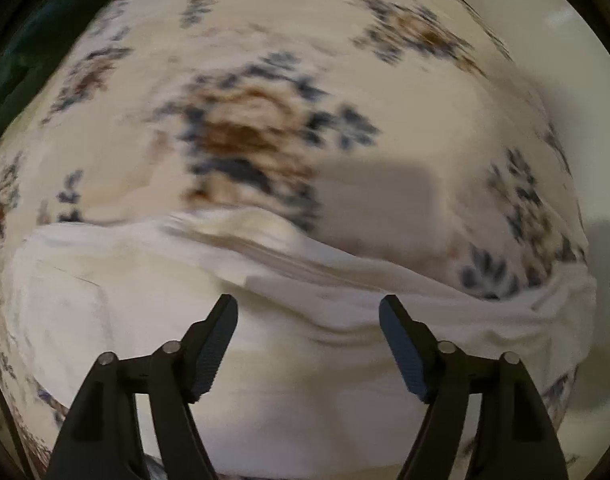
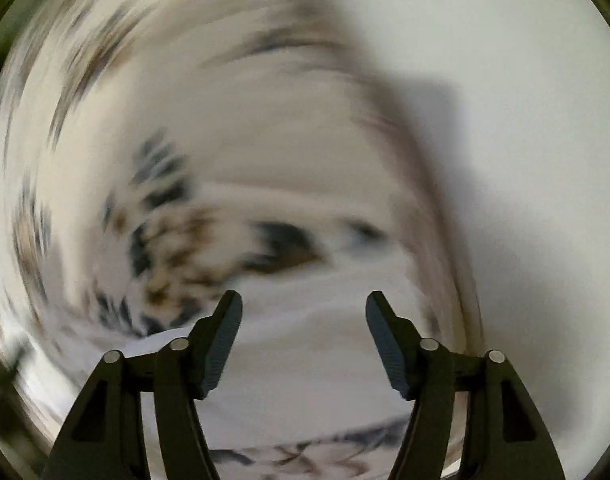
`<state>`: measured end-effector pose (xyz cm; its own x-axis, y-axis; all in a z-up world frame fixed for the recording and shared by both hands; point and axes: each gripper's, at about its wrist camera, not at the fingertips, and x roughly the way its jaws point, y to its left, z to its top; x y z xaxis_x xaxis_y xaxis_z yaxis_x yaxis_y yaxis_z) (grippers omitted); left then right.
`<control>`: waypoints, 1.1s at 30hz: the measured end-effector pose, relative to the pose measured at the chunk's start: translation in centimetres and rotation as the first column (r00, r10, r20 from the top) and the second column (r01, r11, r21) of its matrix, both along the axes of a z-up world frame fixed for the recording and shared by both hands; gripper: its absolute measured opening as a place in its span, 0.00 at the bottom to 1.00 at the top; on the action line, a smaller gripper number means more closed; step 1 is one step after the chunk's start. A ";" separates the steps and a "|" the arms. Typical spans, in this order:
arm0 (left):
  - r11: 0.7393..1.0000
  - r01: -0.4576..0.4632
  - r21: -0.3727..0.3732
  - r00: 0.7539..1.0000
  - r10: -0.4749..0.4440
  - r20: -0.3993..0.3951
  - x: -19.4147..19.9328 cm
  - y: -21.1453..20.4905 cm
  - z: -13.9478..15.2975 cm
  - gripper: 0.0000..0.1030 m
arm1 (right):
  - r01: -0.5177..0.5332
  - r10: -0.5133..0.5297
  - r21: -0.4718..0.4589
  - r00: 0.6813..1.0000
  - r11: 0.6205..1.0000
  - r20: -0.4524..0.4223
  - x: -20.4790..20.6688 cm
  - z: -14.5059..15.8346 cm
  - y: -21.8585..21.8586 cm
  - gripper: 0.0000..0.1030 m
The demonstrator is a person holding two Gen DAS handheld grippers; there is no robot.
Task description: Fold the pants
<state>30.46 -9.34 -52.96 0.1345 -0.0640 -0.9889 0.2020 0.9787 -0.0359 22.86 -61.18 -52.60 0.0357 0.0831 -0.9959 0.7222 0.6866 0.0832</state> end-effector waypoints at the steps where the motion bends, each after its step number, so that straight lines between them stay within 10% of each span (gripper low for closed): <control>1: 1.000 0.016 -0.017 0.999 -0.016 -0.028 -0.6 -1.1 -0.6 0.77 | 0.123 -0.124 0.040 0.992 0.992 0.025 -3.5 -0.3 -0.9 0.68; 4: 0.997 0.067 -0.032 0.994 -0.069 -0.089 -2.0 -3.8 -2.4 0.94 | 0.386 -0.407 0.219 0.911 0.896 0.059 -13.0 -2.7 -0.8 0.68; 8: 0.991 0.134 -0.021 0.985 -0.135 -0.111 -4.2 -6.1 -3.0 0.95 | 0.435 -0.497 0.353 0.861 0.828 0.106 -17.6 -6.4 2.9 0.68; 10: 0.988 0.153 -0.015 0.981 -0.154 -0.115 -5.1 -6.7 -3.0 0.96 | 0.437 -0.513 0.360 0.845 0.825 0.151 -17.9 -7.8 5.2 0.65; 14: 0.983 0.184 0.001 0.977 -0.183 -0.105 -6.3 -7.0 -2.5 0.96 | 0.421 -0.478 0.273 0.858 0.865 0.190 -17.2 -9.0 6.6 0.04; 18: 0.984 0.177 0.002 0.982 -0.177 -0.071 -6.8 -6.3 -0.9 0.96 | 0.387 -0.430 0.198 0.861 0.900 0.271 -17.2 -5.1 7.4 0.03; 23: 0.991 0.134 -0.007 0.991 -0.134 -0.009 -6.4 -5.1 1.8 0.96 | 0.391 -0.412 0.130 0.853 0.911 0.320 -21.0 1.1 9.6 0.03; 30: 0.994 0.101 0.047 0.995 -0.102 0.015 -3.6 -3.2 1.9 0.96 | 0.385 -0.390 0.236 0.920 0.892 -0.025 -23.9 -2.9 11.1 0.13; 31: 0.994 0.095 0.055 0.995 -0.096 0.024 -3.1 -3.1 1.9 0.96 | 0.346 -0.354 0.195 0.935 0.918 0.009 -22.6 -1.6 11.0 0.17; 33: 0.995 0.076 0.069 0.996 -0.079 0.041 -2.2 -2.5 1.8 0.96 | 0.251 -0.260 0.102 0.962 0.963 0.086 -18.4 1.7 10.7 0.61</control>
